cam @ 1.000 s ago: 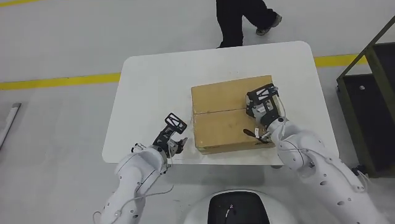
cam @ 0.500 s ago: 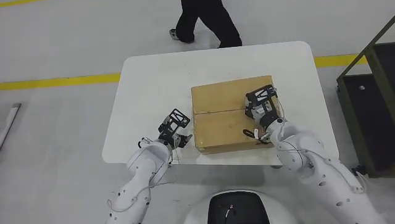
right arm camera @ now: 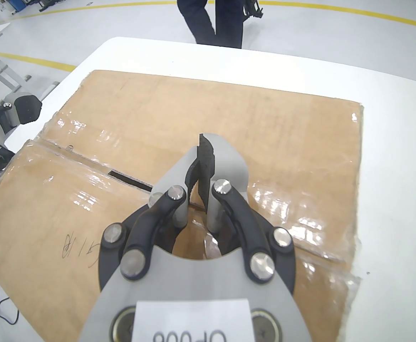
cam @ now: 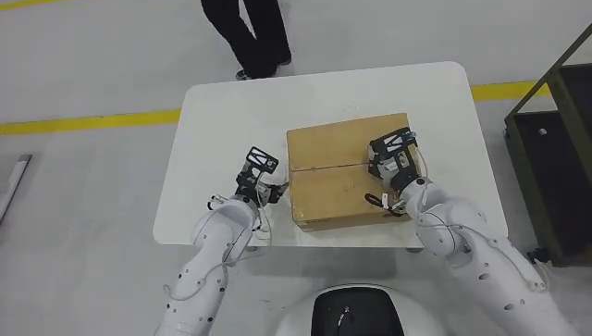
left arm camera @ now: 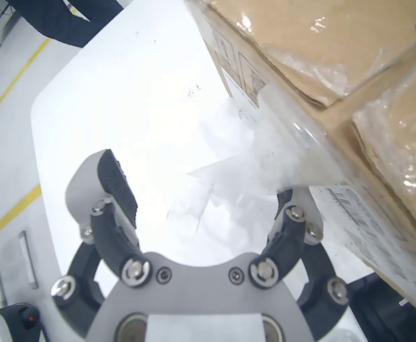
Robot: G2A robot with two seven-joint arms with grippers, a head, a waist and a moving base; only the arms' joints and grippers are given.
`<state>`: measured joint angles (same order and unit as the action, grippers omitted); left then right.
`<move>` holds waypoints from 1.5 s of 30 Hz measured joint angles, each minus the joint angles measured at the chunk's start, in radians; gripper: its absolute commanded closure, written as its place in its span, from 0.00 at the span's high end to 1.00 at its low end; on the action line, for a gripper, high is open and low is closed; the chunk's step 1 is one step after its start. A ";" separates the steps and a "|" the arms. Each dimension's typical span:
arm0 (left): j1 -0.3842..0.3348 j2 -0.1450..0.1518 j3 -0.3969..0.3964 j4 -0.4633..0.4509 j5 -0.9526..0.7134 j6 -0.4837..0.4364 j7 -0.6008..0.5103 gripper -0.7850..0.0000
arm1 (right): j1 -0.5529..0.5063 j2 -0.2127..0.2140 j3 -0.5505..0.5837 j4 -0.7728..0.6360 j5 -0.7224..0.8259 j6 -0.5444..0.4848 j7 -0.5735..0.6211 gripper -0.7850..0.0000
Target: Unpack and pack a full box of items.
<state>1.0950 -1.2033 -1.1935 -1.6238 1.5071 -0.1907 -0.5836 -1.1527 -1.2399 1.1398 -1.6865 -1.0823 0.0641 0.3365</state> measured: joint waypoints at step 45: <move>0.018 -0.014 -0.098 -0.095 -0.223 0.059 0.014 1.00 | 0.016 -0.027 0.027 0.025 0.005 -0.021 0.015 0.00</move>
<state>1.1127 -1.2177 -1.2912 -1.7188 1.2836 -0.1318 -0.5691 -1.1366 -1.2664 1.1668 -1.6616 -1.0773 0.0427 0.3519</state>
